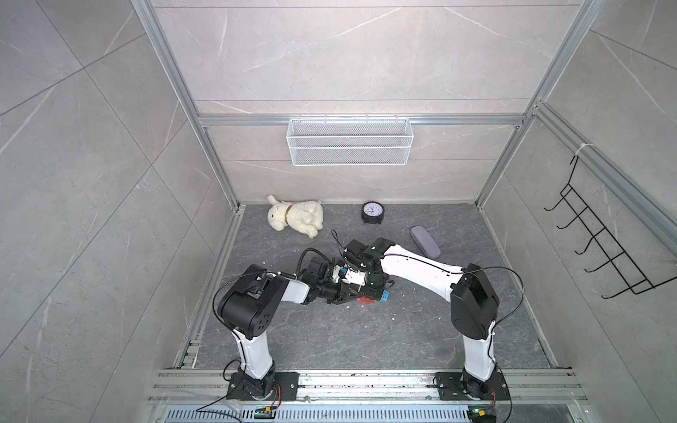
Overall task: Assemble the letter y with lego
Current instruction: Assemble the lego brick with the lego brick.
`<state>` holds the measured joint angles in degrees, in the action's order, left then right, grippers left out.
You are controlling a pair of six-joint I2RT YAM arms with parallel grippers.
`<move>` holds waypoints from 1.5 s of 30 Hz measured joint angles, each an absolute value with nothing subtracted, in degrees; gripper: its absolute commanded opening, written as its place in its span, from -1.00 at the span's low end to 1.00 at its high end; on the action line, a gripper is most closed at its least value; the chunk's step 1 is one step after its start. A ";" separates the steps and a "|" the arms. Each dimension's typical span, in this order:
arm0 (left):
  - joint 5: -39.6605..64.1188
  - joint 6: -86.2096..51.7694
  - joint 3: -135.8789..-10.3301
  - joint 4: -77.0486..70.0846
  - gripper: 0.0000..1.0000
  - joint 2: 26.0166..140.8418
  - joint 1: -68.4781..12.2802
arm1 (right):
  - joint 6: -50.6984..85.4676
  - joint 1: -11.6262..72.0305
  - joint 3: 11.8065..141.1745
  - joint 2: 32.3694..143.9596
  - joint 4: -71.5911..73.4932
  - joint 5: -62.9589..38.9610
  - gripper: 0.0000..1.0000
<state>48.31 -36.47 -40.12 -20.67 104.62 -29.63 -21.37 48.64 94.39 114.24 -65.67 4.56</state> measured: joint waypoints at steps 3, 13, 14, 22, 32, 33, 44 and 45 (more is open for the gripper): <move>48.31 -36.51 -40.12 -20.64 -0.18 104.62 -29.63 | -21.08 48.69 94.39 114.24 -65.65 4.71 -0.38; 48.36 -36.69 -40.16 -20.60 -0.18 104.62 -29.63 | -20.53 48.80 94.43 114.30 -65.63 4.89 -0.38; 48.38 -36.71 -40.16 -20.60 -0.18 104.62 -29.63 | -20.49 48.80 94.52 114.32 -65.69 4.95 -0.38; 48.47 -37.34 -40.16 -20.53 -0.18 104.62 -29.58 | -19.70 48.82 95.15 114.69 -66.22 4.93 -0.38; 48.10 -36.51 -40.18 -20.56 -0.18 104.53 -29.69 | -19.73 48.86 93.01 113.23 -64.23 4.80 -0.38; 48.07 -36.49 -40.21 -20.53 -0.18 104.51 -29.69 | -19.73 48.86 92.99 113.21 -64.18 4.80 -0.37; 48.10 -36.49 -40.23 -20.43 -0.18 104.51 -29.69 | -18.98 49.01 92.95 113.25 -64.07 4.71 -0.38; 48.10 -36.51 -40.23 -20.43 -0.18 104.51 -29.69 | -18.90 49.01 92.95 113.27 -64.07 4.75 -0.38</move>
<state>48.10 -36.51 -40.23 -20.43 104.51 -29.69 -18.90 49.01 92.95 113.27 -64.07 4.75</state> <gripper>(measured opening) 0.414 0.339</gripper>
